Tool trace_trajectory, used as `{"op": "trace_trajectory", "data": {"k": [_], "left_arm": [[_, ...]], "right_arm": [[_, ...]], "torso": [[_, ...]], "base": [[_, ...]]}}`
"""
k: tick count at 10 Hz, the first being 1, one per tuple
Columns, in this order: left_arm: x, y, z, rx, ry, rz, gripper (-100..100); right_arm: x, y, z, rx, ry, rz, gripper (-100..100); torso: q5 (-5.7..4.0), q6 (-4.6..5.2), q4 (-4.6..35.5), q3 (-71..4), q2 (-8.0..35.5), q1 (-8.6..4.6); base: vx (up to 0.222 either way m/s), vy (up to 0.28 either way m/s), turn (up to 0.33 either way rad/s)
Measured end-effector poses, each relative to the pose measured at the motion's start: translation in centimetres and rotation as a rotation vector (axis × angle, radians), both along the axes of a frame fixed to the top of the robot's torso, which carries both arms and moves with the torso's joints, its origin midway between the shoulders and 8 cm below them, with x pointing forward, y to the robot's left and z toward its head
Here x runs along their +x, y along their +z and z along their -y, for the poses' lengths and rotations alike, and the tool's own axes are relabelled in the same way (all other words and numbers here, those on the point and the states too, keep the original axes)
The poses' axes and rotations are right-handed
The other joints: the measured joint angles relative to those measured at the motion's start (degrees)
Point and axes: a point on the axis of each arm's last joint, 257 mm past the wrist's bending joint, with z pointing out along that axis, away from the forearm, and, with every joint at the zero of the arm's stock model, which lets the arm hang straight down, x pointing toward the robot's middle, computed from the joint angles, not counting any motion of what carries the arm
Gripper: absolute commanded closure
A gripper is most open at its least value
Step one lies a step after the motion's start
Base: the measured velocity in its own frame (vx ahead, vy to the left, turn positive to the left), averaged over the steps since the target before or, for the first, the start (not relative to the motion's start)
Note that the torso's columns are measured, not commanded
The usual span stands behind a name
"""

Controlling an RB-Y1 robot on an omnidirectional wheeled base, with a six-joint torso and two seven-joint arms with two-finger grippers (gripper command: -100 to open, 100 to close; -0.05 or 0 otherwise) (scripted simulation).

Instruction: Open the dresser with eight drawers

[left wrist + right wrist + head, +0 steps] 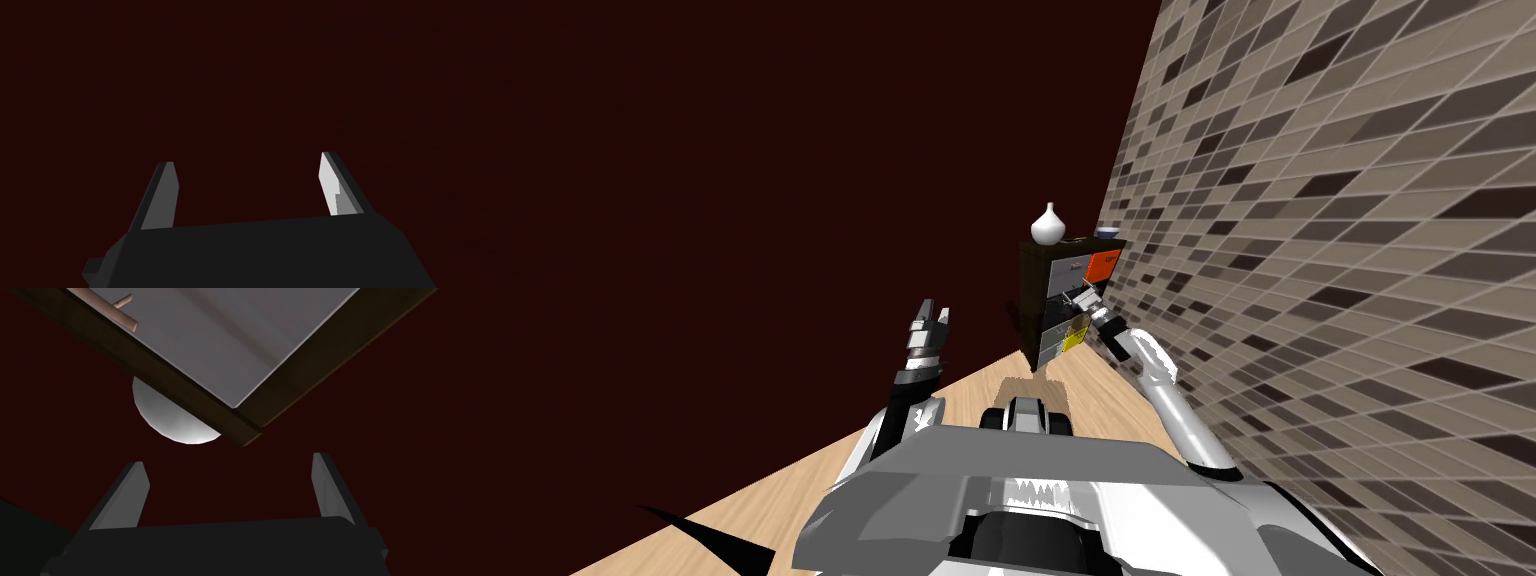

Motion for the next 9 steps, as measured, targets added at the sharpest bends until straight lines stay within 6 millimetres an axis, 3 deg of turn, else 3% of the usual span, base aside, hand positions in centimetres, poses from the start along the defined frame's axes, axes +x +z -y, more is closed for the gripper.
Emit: {"op": "trace_trajectory", "data": {"k": [9], "left_arm": [[0.0, 0.0, 0.0, 0.000, 0.000, 0.000, 0]], "right_arm": [[4.5, -0.3, 3.0, -0.397, -0.157, 0.090, -100]], "torso": [[0.00, 0.01, 0.00, 0.01, 0.02, -0.01]], "base": [[0.017, -0.007, 0.057]]}}
